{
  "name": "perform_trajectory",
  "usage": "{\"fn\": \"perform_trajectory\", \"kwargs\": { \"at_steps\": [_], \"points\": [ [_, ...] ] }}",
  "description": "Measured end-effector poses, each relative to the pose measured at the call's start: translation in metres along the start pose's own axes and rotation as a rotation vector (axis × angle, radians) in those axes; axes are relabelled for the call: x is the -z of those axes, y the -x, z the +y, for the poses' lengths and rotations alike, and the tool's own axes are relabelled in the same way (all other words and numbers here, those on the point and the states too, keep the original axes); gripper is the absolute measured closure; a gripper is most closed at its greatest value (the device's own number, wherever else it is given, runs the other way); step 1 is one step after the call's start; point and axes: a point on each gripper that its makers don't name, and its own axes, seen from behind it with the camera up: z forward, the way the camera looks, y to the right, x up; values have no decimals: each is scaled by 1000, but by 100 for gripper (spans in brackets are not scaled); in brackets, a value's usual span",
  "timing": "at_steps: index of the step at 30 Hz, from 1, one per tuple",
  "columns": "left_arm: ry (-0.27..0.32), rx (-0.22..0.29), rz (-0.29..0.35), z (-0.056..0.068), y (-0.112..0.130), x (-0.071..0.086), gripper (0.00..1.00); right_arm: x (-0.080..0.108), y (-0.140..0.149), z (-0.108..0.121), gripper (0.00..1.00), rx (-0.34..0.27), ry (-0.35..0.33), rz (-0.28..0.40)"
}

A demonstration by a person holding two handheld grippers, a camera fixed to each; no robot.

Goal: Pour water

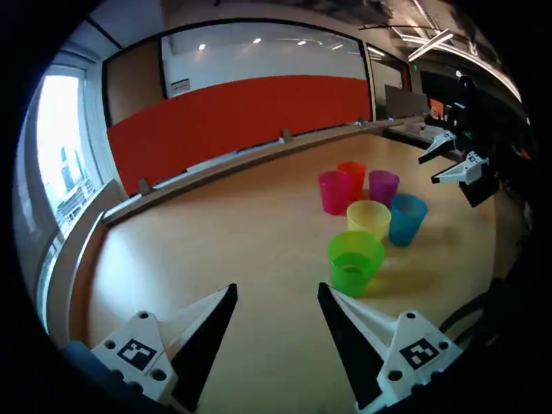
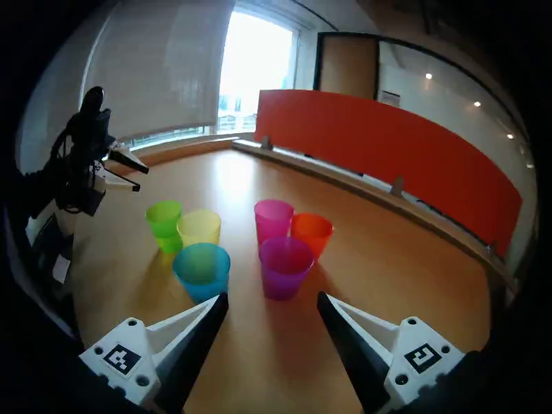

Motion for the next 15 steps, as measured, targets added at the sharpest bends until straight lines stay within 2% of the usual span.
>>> {"fn": "perform_trajectory", "kwargs": {
  "at_steps": [8,15],
  "points": [
    [-65,60,110,-17,-20,-2,14,9,-33,20,0,-9,107,110],
    [-131,120,222,-31,-40,1,14,20,-60,39,0,-53,195,229]
  ]
}}
